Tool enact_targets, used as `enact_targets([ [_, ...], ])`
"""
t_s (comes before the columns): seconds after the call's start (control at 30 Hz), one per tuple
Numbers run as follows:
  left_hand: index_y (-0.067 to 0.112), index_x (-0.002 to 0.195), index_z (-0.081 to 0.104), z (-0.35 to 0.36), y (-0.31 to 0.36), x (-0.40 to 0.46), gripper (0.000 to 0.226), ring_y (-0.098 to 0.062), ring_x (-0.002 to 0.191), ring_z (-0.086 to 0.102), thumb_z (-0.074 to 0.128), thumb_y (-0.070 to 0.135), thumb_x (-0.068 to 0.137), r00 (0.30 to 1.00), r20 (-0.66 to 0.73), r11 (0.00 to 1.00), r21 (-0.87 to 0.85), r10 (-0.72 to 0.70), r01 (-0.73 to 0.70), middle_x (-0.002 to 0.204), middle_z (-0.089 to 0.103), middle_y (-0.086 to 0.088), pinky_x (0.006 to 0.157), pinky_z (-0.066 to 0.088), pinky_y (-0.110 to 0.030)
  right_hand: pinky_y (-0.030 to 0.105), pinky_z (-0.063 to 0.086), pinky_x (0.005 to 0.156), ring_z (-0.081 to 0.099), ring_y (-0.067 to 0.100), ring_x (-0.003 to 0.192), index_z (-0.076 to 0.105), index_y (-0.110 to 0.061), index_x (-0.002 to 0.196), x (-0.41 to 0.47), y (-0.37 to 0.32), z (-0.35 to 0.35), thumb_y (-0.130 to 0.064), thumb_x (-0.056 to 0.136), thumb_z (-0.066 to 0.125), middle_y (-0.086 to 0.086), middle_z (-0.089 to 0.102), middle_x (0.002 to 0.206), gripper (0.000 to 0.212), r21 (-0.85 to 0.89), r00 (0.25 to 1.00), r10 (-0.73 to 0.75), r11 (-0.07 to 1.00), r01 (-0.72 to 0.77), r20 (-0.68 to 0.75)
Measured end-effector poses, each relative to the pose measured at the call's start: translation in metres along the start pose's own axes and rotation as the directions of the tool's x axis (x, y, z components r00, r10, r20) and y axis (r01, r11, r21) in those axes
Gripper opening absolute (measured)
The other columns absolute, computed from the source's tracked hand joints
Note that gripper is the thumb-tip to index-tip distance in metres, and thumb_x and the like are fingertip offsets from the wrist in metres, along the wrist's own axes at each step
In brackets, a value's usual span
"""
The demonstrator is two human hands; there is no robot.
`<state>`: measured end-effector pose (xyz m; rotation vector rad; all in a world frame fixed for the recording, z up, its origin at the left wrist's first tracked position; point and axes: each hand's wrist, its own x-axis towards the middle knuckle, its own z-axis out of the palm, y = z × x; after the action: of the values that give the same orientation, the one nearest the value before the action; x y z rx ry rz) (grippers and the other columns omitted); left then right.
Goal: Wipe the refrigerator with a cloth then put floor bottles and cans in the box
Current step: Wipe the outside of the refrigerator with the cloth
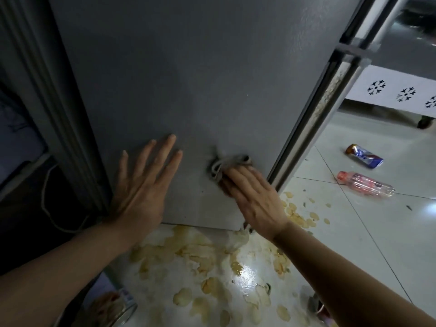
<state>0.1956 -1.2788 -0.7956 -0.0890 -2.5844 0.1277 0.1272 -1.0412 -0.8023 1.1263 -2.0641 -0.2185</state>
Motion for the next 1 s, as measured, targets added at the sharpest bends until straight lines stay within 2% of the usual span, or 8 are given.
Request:
enact_targets([
  [0.1,0.019,0.144,0.031,0.002,-0.020,-0.008,0.091,-0.035,0.137,0.023,0.070,0.004,0.063,0.998,-0.005,0.997,-0.011,-0.070,0.070,0.157,0.012,-0.007,0.103,0.019,-0.064,0.039,0.009,0.119,0.014,0.023,0.143,0.017,-0.007,0.146,0.035,-0.006,-0.003,-0.009,0.101,0.021,0.010,0.022,0.152,0.046,0.067,0.977,0.163,0.986,-0.155,-0.140],
  [0.2,0.022,0.146,0.028,0.005,-0.034,-0.012,0.093,-0.034,0.138,0.020,0.069,0.004,0.064,0.998,0.011,0.998,-0.014,-0.066,0.066,0.158,0.008,-0.006,0.100,0.024,-0.064,0.038,0.003,0.119,0.001,0.021,0.145,0.013,-0.010,0.148,0.042,-0.023,0.008,-0.008,0.098,0.024,0.001,0.010,0.156,0.051,0.004,0.982,0.171,0.985,-0.171,-0.079],
  [0.37,0.023,0.146,0.023,0.004,-0.037,-0.012,0.092,-0.032,0.140,0.018,0.065,0.004,0.066,0.998,0.032,0.998,-0.044,-0.047,0.049,0.159,0.004,-0.004,0.101,0.029,-0.061,0.035,-0.009,0.116,-0.002,0.018,0.143,0.008,-0.016,0.149,0.026,-0.044,0.023,-0.018,0.092,0.046,0.000,0.001,0.157,0.069,-0.054,0.891,-0.273,0.948,0.313,0.362],
  [0.47,0.021,0.146,0.023,0.002,-0.045,-0.018,0.095,-0.034,0.139,0.020,0.070,0.006,0.065,0.990,0.061,0.989,-0.066,-0.126,0.130,0.158,0.003,-0.006,0.102,0.028,-0.061,0.037,0.010,0.119,0.016,0.021,0.144,0.023,-0.015,0.147,0.048,-0.035,0.012,-0.015,0.093,0.042,0.002,0.019,0.155,0.057,-0.054,0.960,-0.210,0.973,0.223,0.186],
  [0.63,0.024,0.148,0.017,0.005,-0.069,-0.027,0.099,-0.036,0.140,0.017,0.069,0.004,0.066,0.982,0.085,0.971,-0.159,-0.169,0.181,0.158,-0.005,-0.005,0.100,0.034,-0.060,0.040,0.006,0.118,0.010,0.023,0.145,0.023,-0.009,0.147,0.104,-0.032,0.001,-0.015,0.099,0.016,0.004,0.017,0.156,0.049,0.058,0.990,0.042,0.998,-0.035,-0.136],
  [0.73,0.023,0.149,0.011,0.007,-0.073,-0.030,0.100,-0.031,0.144,0.011,0.067,0.001,0.068,0.985,0.099,0.959,-0.232,-0.143,0.163,0.158,-0.011,-0.001,0.103,0.036,-0.054,0.037,0.001,0.118,0.012,0.020,0.144,0.025,-0.010,0.146,0.097,-0.056,0.017,-0.014,0.091,0.026,0.000,0.015,0.154,0.055,-0.041,0.989,-0.140,0.989,0.142,0.055],
  [0.87,0.022,0.149,0.001,0.010,-0.077,-0.040,0.100,-0.028,0.138,0.030,0.065,0.003,0.075,0.969,0.121,0.890,-0.383,-0.217,0.248,0.158,-0.015,0.001,0.094,0.046,-0.039,0.038,-0.006,0.118,0.000,0.020,0.143,0.021,-0.011,0.148,0.091,-0.072,0.024,-0.018,0.091,0.021,0.003,0.004,0.156,0.058,-0.080,0.826,-0.434,0.868,0.490,0.359],
  [1.0,0.048,0.134,-0.025,0.016,-0.092,-0.040,0.110,-0.024,0.136,0.034,0.064,0.010,0.082,0.959,0.160,0.741,-0.609,-0.236,0.283,0.157,0.011,-0.001,0.106,0.034,-0.029,0.038,0.006,0.117,0.015,0.021,0.143,0.030,-0.010,0.146,0.122,-0.065,0.010,-0.015,0.092,0.025,0.003,0.022,0.154,0.055,-0.056,0.950,-0.278,0.956,0.288,0.142],
])
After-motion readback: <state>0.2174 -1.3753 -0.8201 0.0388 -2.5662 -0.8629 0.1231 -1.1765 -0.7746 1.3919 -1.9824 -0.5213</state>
